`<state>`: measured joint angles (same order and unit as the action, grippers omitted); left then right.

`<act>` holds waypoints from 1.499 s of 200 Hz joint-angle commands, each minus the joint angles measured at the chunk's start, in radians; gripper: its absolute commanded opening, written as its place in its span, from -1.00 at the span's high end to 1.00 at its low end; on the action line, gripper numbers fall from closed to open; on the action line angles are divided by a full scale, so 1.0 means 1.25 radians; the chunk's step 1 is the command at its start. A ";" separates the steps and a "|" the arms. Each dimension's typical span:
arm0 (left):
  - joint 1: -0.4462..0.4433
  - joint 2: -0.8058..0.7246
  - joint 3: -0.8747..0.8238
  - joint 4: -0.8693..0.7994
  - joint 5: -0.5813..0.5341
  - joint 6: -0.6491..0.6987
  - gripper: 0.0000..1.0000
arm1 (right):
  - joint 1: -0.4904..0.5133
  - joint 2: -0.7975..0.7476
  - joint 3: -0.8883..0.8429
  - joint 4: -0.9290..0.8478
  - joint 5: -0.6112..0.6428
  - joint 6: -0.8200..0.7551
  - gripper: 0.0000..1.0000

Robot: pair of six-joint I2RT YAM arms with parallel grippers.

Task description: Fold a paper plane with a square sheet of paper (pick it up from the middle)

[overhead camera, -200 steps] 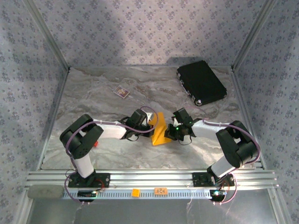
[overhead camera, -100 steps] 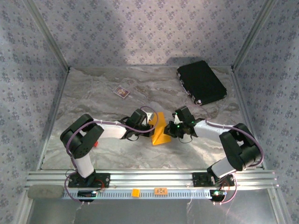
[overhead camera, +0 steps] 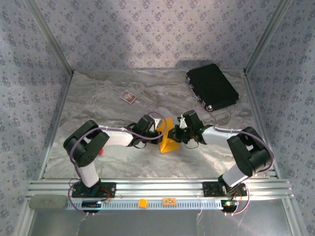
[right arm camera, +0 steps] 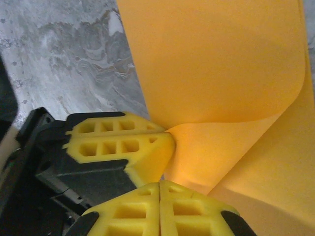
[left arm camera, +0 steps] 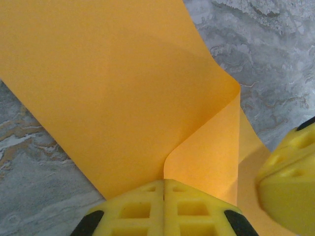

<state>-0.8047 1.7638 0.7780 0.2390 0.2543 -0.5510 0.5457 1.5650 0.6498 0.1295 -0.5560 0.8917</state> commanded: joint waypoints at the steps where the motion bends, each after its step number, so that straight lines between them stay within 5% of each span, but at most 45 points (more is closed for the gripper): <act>1: 0.001 -0.002 -0.008 -0.001 0.011 -0.008 1.00 | 0.005 0.025 0.015 0.014 -0.013 0.019 0.85; 300: 0.001 -0.010 -0.013 -0.022 0.018 -0.003 1.00 | -0.028 0.071 0.017 0.022 -0.012 0.012 0.85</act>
<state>-0.8047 1.7638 0.7761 0.2386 0.2657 -0.5510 0.5198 1.6131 0.6441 0.1905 -0.5911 0.9199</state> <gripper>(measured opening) 0.041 0.079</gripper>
